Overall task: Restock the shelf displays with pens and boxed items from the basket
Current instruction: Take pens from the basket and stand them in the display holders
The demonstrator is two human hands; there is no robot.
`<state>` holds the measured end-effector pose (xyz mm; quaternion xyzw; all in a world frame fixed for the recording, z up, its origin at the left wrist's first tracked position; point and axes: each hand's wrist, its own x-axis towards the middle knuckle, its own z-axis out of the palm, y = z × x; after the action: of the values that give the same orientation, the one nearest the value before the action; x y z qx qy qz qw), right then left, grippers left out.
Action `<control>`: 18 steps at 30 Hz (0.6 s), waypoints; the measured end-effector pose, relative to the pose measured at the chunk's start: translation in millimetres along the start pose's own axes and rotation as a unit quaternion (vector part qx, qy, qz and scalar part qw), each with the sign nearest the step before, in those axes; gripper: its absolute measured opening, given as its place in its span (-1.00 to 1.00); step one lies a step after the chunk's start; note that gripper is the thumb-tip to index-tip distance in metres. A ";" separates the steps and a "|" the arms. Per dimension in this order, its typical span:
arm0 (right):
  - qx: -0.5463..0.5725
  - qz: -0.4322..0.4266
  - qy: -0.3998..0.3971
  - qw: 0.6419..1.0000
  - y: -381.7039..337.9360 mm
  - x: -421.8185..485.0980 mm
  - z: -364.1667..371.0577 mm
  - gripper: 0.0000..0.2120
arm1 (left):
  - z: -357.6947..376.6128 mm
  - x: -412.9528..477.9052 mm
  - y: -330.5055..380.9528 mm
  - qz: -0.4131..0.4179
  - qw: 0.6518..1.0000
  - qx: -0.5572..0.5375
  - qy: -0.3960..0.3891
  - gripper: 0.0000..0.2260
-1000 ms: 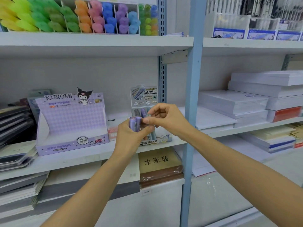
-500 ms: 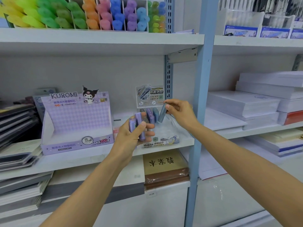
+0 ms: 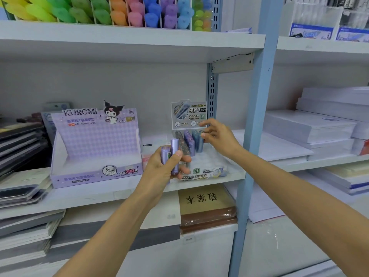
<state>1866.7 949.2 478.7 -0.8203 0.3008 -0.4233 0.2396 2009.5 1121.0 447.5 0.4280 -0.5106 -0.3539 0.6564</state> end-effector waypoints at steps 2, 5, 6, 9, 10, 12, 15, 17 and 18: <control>0.005 -0.010 0.014 1.000 0.5 1.0 2.3 -0.86 | -1.4 0.7 -1.9 -0.003 1.000 -0.005 0.000 -0.80; -0.050 -0.024 0.026 0.998 4.9 1.3 9.3 -0.88 | -3.2 1.5 -4.0 -0.003 1.000 -0.008 -0.003 -0.76; -0.060 -0.024 0.024 0.998 6.2 0.7 11.5 -0.88 | -3.4 1.8 -4.1 -0.004 1.000 -0.010 -0.004 -0.73; -0.082 -0.022 0.027 0.996 6.2 -0.2 12.1 -0.96 | -3.7 1.1 -3.7 -0.010 1.000 -0.009 -0.002 -0.66; -0.091 -0.022 0.033 0.995 3.8 -0.7 10.1 -0.93 | -3.8 0.8 -3.6 -0.012 1.000 -0.007 -0.001 -0.67; -0.071 -0.033 0.050 0.996 -6.4 -4.3 5.4 -0.89 | -3.9 0.1 -3.3 -0.013 1.000 -0.003 0.001 -0.74; 0.101 -0.048 0.016 0.994 -31.5 -17.7 0.7 -0.82 | -0.8 -2.2 -1.6 -0.011 1.000 0.007 0.003 -0.82; 0.191 -0.059 -0.069 0.977 -45.4 -27.0 -1.9 -0.79 | 2.6 -4.5 -0.1 -0.007 1.000 0.018 -0.001 -0.84; 0.208 -0.064 -0.118 0.969 -50.1 -30.9 -2.4 -0.79 | 4.0 -5.6 0.8 -0.006 1.000 0.024 -0.005 -0.86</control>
<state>1865.1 1005.7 495.4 -0.8139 0.1225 -0.3914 0.4116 2004.3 1125.6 446.7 0.4445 -0.5195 -0.3476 0.6416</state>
